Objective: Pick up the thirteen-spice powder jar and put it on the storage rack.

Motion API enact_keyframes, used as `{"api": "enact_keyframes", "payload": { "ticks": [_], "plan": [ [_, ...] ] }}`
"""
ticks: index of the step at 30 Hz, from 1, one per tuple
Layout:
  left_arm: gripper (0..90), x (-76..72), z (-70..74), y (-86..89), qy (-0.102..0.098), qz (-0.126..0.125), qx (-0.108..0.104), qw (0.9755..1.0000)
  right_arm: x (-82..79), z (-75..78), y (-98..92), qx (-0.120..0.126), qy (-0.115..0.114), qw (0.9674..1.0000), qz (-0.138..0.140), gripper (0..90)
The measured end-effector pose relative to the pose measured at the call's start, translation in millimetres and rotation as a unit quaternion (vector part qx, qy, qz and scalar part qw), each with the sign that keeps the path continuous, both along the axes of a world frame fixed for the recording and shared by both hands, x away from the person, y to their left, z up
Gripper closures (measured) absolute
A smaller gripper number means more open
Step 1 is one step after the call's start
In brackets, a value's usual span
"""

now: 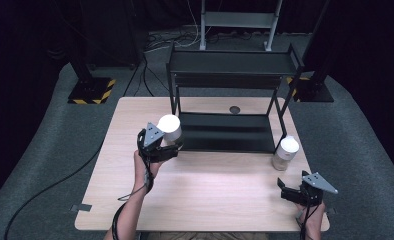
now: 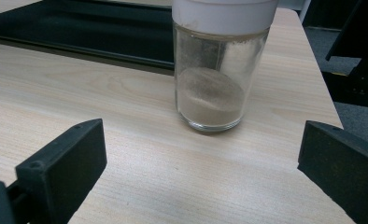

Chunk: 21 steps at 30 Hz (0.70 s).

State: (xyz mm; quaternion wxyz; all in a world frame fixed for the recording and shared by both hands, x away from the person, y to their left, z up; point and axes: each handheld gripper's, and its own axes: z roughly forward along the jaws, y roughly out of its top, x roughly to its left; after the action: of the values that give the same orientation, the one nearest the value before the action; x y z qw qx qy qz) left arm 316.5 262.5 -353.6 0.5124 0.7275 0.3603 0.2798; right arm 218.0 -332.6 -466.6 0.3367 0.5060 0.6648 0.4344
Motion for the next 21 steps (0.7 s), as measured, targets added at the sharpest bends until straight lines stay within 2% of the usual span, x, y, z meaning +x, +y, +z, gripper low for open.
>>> {"api": "enact_keyframes", "payload": {
  "ticks": [21],
  "plan": [
    [30.1,20.3,27.9,5.0,-0.010,-0.012,0.003,0.9999,0.0,-0.6,-2.1,0.008,0.000,1.0000,-0.002,0.0]
  ]
}}
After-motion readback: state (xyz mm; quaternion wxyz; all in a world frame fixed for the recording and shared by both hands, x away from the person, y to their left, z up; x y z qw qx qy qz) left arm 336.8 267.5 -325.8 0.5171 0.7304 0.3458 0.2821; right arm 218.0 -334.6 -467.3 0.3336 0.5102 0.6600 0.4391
